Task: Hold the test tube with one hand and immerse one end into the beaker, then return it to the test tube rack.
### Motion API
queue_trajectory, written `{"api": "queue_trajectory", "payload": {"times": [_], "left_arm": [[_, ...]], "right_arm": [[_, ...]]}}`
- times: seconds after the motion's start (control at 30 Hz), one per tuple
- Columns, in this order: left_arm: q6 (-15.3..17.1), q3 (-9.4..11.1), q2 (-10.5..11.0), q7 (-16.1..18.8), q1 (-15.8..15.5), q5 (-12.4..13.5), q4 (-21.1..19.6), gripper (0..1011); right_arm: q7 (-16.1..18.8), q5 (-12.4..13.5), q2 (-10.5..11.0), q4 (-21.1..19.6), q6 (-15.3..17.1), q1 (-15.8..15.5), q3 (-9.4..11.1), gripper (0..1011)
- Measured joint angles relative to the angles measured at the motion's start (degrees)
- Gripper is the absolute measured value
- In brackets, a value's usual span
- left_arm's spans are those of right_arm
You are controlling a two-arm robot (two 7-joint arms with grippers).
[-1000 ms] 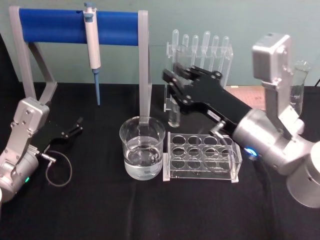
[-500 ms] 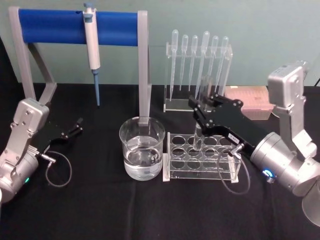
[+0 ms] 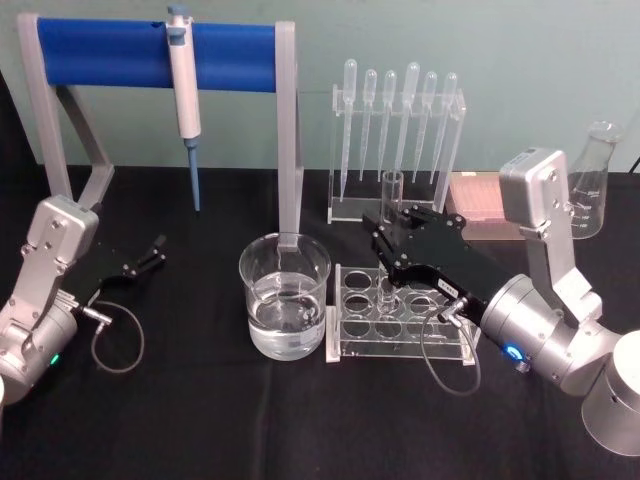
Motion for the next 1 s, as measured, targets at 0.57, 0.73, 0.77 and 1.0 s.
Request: {"api": "queue_trajectory", "payload": {"times": [0.57, 0.73, 0.77, 1.0], "left_arm": [[0.0, 0.0, 0.0, 0.0, 0.0, 0.0, 0.0, 1000], [0.0, 0.0, 0.0, 0.0, 0.0, 0.0, 0.0, 1000], [0.0, 0.0, 0.0, 0.0, 0.0, 0.0, 0.0, 1000], [0.0, 0.0, 0.0, 0.0, 0.0, 0.0, 0.0, 1000]], "right_arm": [[0.01, -3.83, -0.96, 4.22, -0.67, -0.05, -1.11, 227], [0.32, -5.17, -0.93, 5.0, 0.0, 0.35, -1.71, 228], [0.43, -5.65, -0.87, 5.15, 0.19, 0.48, -1.87, 227], [0.57, -7.12, -0.66, 5.02, 0.83, 0.38, -1.96, 327]]}}
